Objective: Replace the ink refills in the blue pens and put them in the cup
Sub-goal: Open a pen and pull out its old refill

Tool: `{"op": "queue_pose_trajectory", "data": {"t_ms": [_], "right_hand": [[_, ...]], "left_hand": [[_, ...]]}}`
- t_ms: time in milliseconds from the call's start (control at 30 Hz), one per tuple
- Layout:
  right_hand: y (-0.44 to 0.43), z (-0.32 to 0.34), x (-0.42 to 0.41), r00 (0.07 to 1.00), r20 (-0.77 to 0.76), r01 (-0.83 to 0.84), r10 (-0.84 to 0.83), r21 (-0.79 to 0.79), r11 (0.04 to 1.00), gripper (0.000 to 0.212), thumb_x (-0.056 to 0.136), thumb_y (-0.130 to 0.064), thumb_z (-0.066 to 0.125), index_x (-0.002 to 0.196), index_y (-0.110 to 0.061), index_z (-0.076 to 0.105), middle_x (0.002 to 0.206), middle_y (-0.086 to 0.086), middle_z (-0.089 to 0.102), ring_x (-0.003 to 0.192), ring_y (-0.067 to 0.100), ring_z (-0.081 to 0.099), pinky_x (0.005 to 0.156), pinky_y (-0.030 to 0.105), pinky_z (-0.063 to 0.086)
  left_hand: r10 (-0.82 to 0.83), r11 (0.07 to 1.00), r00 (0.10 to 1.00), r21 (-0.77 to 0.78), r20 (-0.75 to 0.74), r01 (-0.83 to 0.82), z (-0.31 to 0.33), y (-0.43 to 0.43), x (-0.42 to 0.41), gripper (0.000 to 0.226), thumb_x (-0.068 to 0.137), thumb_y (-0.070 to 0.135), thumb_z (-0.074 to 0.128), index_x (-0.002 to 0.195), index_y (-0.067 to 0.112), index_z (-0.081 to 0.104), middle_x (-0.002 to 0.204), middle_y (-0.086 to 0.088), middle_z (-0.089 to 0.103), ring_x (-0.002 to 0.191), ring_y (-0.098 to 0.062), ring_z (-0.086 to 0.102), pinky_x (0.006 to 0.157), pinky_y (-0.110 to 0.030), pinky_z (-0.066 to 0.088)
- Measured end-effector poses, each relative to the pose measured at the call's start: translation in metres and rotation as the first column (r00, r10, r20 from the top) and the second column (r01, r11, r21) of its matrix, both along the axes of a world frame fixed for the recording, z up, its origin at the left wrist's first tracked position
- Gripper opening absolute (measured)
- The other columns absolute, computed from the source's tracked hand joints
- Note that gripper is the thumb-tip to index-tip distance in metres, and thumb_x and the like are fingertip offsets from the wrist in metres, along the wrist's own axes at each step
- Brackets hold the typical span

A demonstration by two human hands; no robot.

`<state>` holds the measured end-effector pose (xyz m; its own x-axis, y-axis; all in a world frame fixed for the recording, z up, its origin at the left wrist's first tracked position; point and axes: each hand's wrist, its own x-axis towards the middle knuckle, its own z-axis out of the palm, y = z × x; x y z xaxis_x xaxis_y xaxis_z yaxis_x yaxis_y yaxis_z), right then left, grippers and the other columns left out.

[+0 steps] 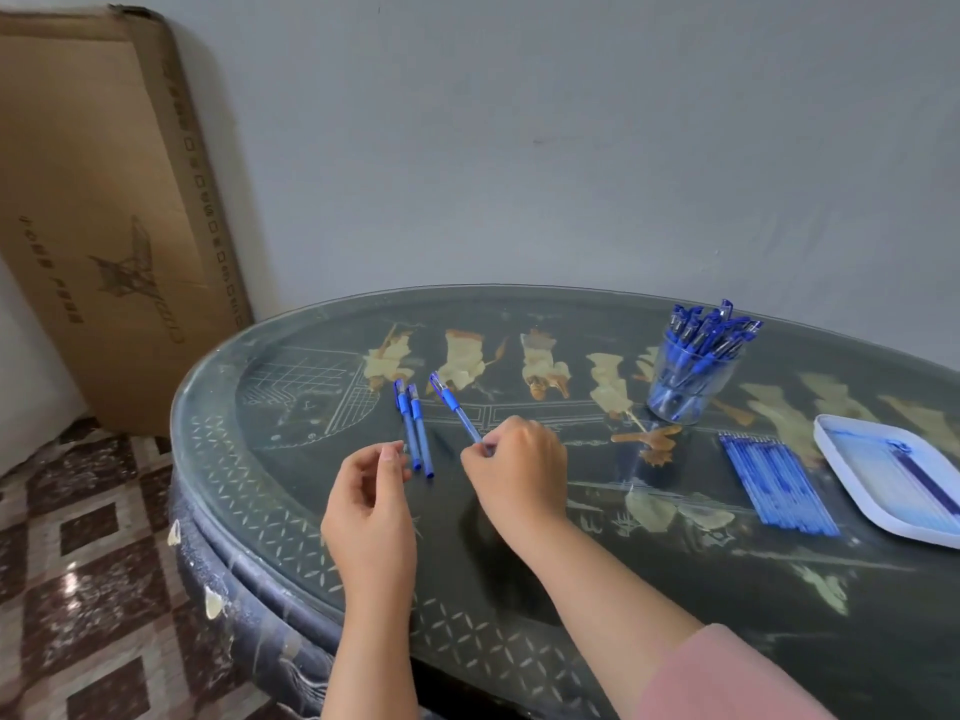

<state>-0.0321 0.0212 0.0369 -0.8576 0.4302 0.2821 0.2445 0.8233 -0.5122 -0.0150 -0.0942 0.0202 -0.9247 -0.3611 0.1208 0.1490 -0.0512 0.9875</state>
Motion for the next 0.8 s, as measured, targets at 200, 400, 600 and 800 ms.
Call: {"op": "queue_pose_trajectory", "data": {"t_ms": [200,400,600,800], "right_hand": [[0.075,-0.008,0.072,0.971,-0.201,-0.137,0.132,-0.012,0.99,0.011,0.083,-0.015,0.069,0.078,-0.024,0.067,0.077,-0.016,0.058,0.082,0.014,0.056,0.078,0.042,0.048],[0.139,-0.02,0.134,0.962,-0.214,-0.179,0.172,-0.012,0.984,0.018,0.089,-0.015,0.068,0.088,-0.032,0.063,0.09,-0.023,0.054,0.093,0.005,0.051,0.085,0.032,0.046],[0.157,-0.029,0.168,0.961,-0.226,-0.174,0.161,-0.037,0.984,0.009,0.09,-0.028,0.064,0.097,-0.032,0.061,0.097,-0.023,0.057,0.099,0.0,0.053,0.089,0.022,0.039],[0.153,-0.04,0.174,0.958,-0.194,-0.199,0.211,0.082,0.977,0.03,0.089,-0.051,0.049,0.105,-0.038,0.072,0.084,-0.022,0.058,0.082,0.006,0.051,0.079,0.033,0.043]], "left_hand": [[-0.214,0.849,0.953,-0.523,-0.213,0.074,0.001,0.016,0.009,0.039,0.09,0.007,0.066,0.124,0.024,0.064,0.118,0.012,0.059,0.102,-0.002,0.056,0.089,-0.016,0.04],[-0.494,0.647,0.825,-0.75,-0.274,0.139,-0.006,0.047,0.03,0.033,0.082,0.002,0.074,0.11,0.019,0.073,0.107,0.008,0.067,0.096,-0.007,0.06,0.086,-0.021,0.048],[-0.63,0.625,0.75,-0.703,-0.2,0.338,-0.009,0.071,0.058,0.02,0.079,0.002,0.077,0.09,0.019,0.075,0.091,0.018,0.068,0.084,0.003,0.063,0.077,-0.007,0.044],[-0.686,0.585,0.708,-0.705,-0.168,0.401,-0.011,0.089,0.075,0.02,0.077,0.003,0.08,0.09,0.018,0.076,0.087,0.018,0.068,0.085,0.003,0.062,0.075,-0.003,0.041]]}}
